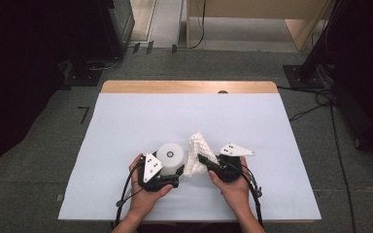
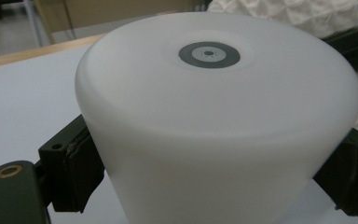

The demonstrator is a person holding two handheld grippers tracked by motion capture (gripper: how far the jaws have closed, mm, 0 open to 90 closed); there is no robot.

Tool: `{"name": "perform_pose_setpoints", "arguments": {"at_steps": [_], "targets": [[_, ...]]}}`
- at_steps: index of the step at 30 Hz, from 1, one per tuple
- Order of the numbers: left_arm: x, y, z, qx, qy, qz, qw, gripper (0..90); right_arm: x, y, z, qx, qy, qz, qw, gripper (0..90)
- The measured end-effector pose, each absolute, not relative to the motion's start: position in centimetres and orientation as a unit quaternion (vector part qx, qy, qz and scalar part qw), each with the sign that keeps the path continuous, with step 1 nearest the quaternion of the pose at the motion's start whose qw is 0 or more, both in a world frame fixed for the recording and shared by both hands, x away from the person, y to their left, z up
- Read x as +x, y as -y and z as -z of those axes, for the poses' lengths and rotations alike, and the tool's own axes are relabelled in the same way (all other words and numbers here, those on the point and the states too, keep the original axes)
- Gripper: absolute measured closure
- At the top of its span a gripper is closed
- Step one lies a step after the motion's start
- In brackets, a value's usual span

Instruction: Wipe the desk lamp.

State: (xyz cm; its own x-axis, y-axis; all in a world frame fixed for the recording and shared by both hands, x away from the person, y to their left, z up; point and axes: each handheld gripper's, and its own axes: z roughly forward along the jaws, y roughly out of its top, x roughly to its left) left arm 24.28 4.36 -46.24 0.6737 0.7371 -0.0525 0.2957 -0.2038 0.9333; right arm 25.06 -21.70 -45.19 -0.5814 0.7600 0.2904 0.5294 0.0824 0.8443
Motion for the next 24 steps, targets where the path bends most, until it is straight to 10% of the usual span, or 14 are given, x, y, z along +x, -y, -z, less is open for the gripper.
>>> {"name": "perform_pose_setpoints", "arguments": {"at_steps": [9,24], "targets": [[26.0,-7.1,45.4,0.742,-0.298,-0.091,0.593,8.7,24.6,20.1,45.1,0.414,-0.739,-0.525,0.081,78.4],[25.9,-6.3,45.6,0.755,-0.293,-0.096,0.578,8.8,23.4,19.5,43.1,0.393,-0.726,-0.557,0.087,79.3]]}}
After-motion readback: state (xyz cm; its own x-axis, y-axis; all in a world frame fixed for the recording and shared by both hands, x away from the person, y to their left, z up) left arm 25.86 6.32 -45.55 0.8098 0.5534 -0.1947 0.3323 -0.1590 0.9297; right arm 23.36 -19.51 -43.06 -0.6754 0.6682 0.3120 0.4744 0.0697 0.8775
